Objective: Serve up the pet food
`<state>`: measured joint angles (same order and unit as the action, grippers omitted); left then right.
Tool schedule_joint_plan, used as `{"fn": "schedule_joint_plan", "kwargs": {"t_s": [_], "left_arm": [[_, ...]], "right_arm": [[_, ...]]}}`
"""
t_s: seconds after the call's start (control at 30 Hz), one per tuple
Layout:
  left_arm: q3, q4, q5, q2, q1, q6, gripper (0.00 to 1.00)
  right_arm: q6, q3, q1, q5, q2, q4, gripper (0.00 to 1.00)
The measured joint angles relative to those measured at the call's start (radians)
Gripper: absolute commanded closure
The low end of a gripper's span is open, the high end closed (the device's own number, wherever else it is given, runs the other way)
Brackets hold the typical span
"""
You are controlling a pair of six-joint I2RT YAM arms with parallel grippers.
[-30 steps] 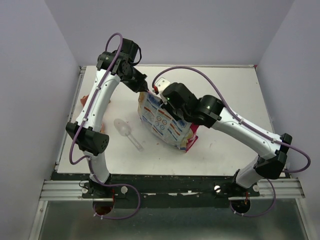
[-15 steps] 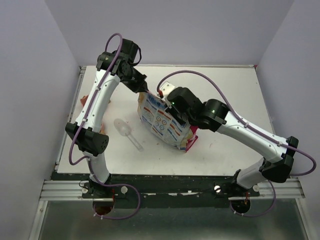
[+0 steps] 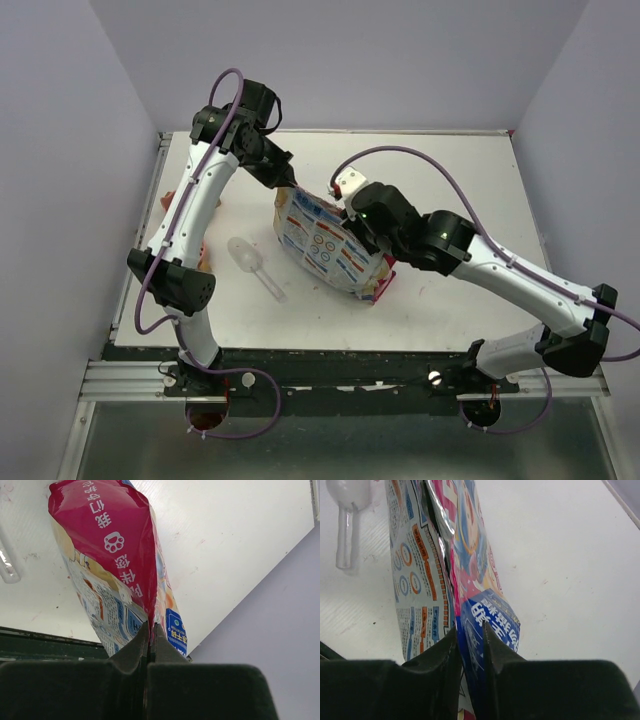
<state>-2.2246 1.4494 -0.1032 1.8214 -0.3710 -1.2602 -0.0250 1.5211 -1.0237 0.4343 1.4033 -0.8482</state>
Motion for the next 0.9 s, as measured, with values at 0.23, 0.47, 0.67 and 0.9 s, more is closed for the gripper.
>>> {"fn": "schedule_joint_plan", "kwargs": {"t_s": [0.23,0.47,0.67,0.9], "left_arm": [[0.002,-0.003,-0.007,-0.003,0.0,-0.002,1.0],[0.003,-0.003,-0.019,-0.004,-0.002,-0.001,1.0],[0.042,-0.013,-0.01,-0.019,0.018,-0.01,1.0],[0.105,-0.035,-0.024,-0.061,0.033,-0.059,1.0]], "right_arm": [[0.041,-0.109,-0.003,0.005,-0.137,0.037,1.0],[0.055,-0.144,-0.002,-0.02,-0.167,0.066,0.67],[0.053,-0.076,0.003,-0.023,-0.126,0.039,0.47],[-0.069,0.082,0.007,-0.078,0.09,0.208,0.46]]}}
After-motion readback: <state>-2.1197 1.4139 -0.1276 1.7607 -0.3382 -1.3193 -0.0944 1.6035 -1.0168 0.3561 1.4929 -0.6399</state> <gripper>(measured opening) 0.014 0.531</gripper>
